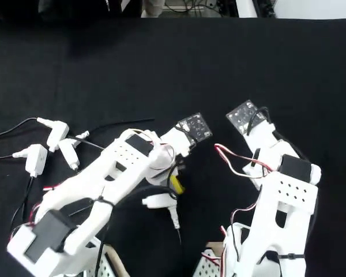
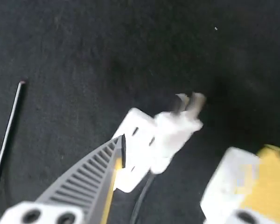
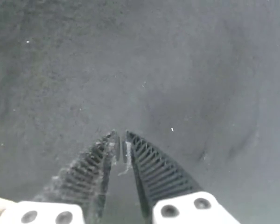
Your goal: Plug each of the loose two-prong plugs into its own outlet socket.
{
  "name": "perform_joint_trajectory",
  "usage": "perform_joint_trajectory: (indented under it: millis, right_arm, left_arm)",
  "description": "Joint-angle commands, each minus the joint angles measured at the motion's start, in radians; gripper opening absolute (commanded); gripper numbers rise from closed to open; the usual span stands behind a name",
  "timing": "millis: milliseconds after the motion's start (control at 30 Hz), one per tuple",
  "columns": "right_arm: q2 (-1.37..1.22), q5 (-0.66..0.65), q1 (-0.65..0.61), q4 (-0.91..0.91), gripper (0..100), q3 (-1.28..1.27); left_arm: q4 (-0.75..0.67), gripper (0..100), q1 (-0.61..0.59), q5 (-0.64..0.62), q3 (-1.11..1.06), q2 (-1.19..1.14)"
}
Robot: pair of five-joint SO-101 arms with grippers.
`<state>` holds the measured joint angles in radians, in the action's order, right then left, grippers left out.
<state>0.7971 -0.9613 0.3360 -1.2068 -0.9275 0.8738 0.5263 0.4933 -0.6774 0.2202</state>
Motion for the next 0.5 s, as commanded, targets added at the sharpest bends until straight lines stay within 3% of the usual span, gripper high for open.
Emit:
perform_joint_trajectory:
  millis: [0, 67, 200, 367, 467]
  right_arm:
    - [0.022, -0.028, -0.081, 0.015, 1.5, 0.002]
    - [0.025, -0.026, -0.127, 0.015, 1.5, 0.008]
    - [0.022, -0.029, -0.224, 0.014, 1.5, 0.010]
    - [0.019, -0.100, -0.419, 0.008, 2.1, -0.016]
    - [0.019, -0.110, -0.568, 0.015, 9.6, -0.048]
  left_arm:
    - [0.132, 49, -0.021, -0.052, 0.076, 0.150]
    - [0.189, 49, -0.107, -0.117, 0.081, 0.245]
    - [0.218, 49, -0.387, -0.218, 0.061, 0.448]
    - [0.216, 49, -0.641, -0.232, -0.116, 0.680]
    - [0.212, 49, -0.759, -0.233, -0.272, 0.824]
